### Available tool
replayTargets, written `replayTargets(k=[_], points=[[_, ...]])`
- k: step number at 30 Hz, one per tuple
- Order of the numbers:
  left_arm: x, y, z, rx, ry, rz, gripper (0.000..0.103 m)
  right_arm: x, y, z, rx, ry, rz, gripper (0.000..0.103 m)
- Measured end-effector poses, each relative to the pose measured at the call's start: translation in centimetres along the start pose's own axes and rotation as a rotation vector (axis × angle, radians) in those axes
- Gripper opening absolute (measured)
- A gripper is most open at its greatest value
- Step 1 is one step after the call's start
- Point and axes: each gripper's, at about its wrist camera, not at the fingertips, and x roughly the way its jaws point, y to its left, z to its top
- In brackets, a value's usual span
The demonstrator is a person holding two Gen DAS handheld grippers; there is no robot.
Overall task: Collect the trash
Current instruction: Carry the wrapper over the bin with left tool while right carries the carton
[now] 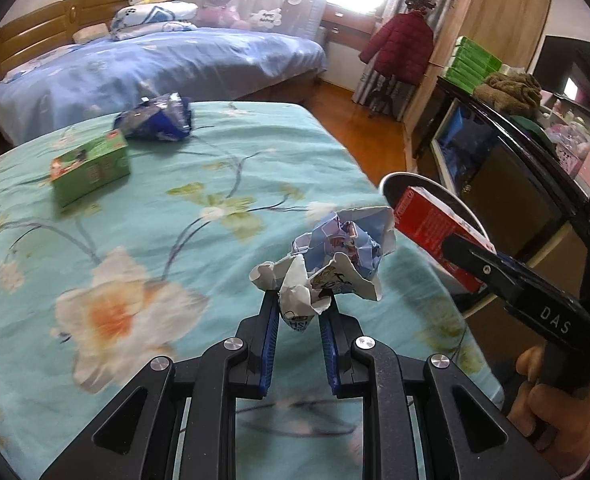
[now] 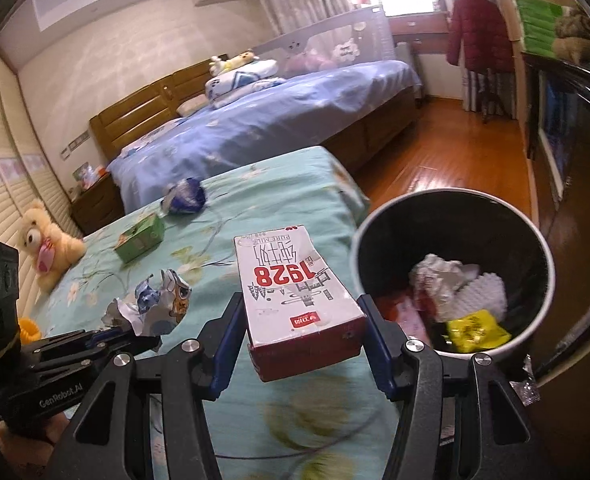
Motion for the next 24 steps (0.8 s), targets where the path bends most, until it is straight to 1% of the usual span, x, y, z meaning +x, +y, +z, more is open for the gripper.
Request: replayTargets(k=[11,24], points=[[3.5,-3.5,1.8,0.069,0.017,-0.045,0.019,-0.9,-3.7,0.3,0.066,-0.014,-0.043,0.056],[5.8,-6.4,3.2,0.122,0.027,-0.069,0.019,-1.3,-7.1,0.8,0.115,-0.021,-0.088,0.056]])
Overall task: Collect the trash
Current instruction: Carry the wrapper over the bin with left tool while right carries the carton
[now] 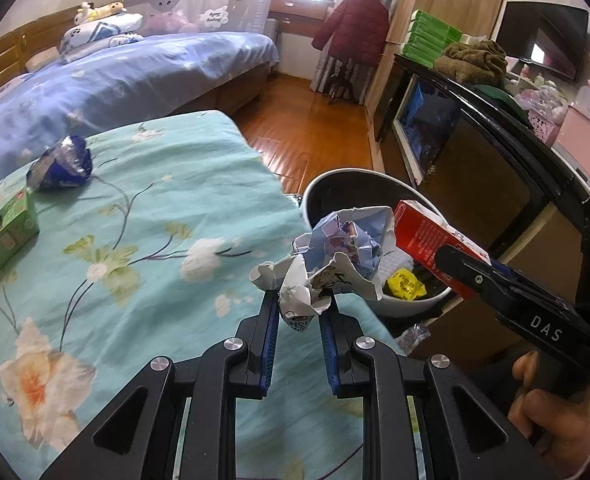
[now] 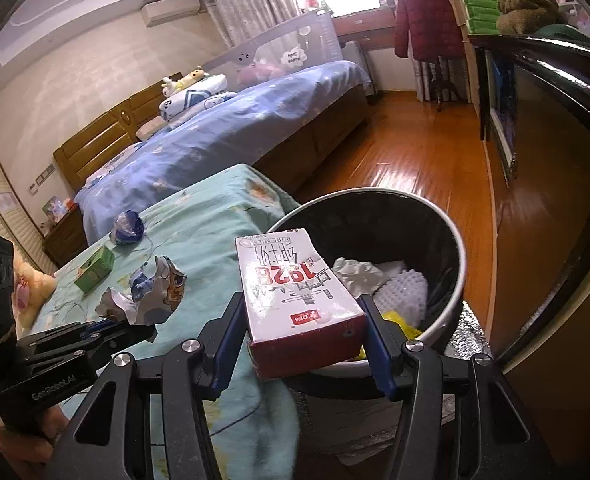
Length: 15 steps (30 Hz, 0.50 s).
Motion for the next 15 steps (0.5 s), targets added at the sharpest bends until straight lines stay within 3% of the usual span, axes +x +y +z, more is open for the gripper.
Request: replayTargets(k=[15], points=[[2.8,-2.3,2.3,0.038,0.013,-0.016,0.019,1.4,-3.4,0.8,0.051,0.037,-0.048,0.056]])
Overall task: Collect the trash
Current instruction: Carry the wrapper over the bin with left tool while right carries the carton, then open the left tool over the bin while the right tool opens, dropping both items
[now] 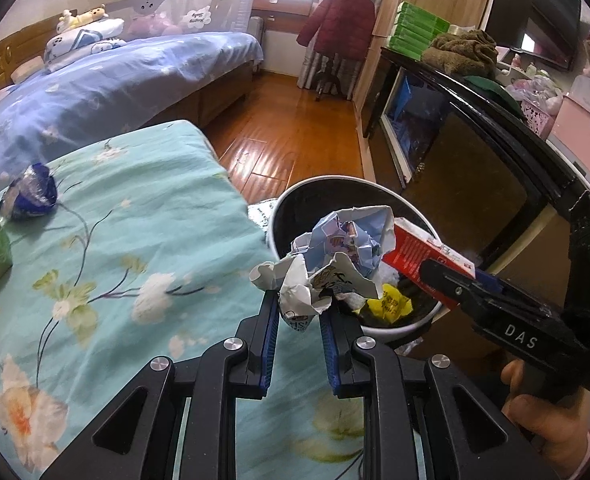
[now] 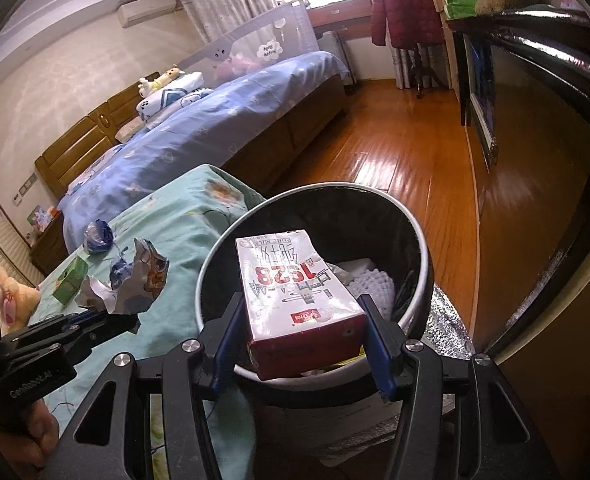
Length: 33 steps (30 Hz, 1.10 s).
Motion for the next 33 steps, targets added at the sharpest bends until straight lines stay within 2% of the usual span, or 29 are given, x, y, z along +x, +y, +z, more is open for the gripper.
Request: replayTargets(k=[33], points=[[4.9,-2.2,3.5,0.051,0.062,0.03,0.022,2.9,-2.4,2.8,0.029,0.081,-0.038,0.054]])
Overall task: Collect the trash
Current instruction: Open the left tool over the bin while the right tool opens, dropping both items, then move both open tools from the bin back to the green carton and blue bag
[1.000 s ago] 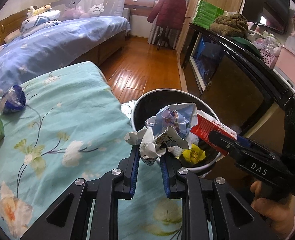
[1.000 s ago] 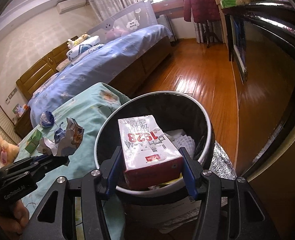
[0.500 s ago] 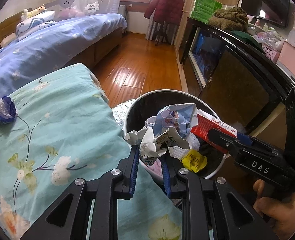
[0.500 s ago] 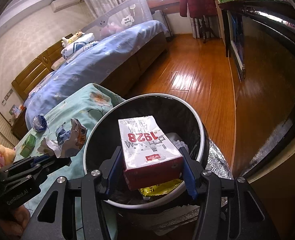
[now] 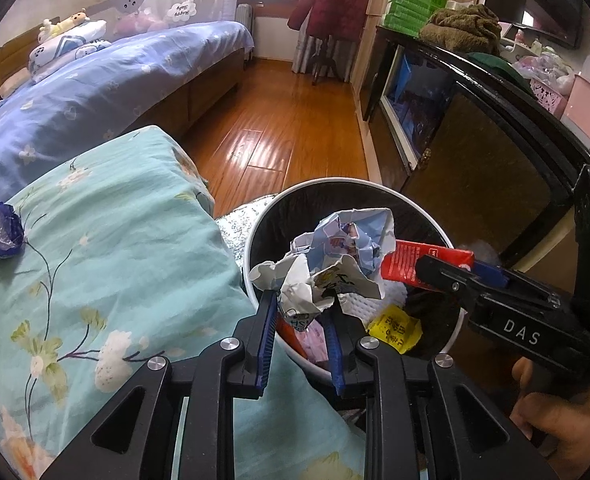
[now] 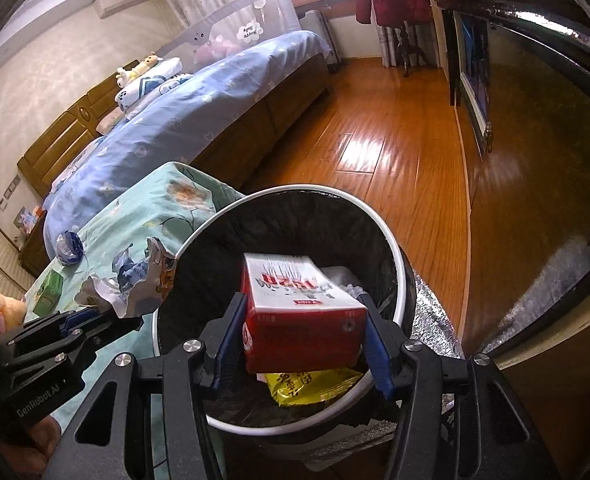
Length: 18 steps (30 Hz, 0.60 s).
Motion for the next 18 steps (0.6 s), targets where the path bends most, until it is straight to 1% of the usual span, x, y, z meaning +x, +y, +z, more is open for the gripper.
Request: replayTargets(k=[3,6,8,10,12,13,15,18], points=[[0.5,-0.2,0.2,0.0,0.007,0.003,0.022,0.2,-0.1,0.4,-0.002,0.0,-0.001,0.054],[0.5,-0.3,0.3,-0.002,0.008,0.005,0.025,0.3,-0.2,0.7,0.0,-0.002,-0.003,0.054],[0.4,-0.3,0.5,0.006,0.01,-0.003,0.032,0.2,-0.1,0.9,-0.002,-0.005,0.0,0.054],[0.1,-0.3,0.4,0.011,0.006,0.001,0.047,0.1,-0.1,0.9,0.01,-0.008,0.02,0.056],[-0.3,-0.2,0.1,0.014,-0.004,0.012,0.054,-0.1,-0.1,0.9,0.015,-0.016,0.017,0.058],[-0.5,-0.1,-0.1,0.013,-0.008,0.014,0.054,-0.3,-0.1,0.8,0.016,-0.019,0.02,0.058],[-1.0,0.2,-0.6,0.003,-0.009,0.013,0.054,-0.6,0.0,0.8,0.026,-0.028,0.029,0.065],[-1.9,0.8,-1.4,-0.017,-0.021,0.013,0.054,-1.2,0.4,0.6,0.031,-0.045,0.041,0.066]])
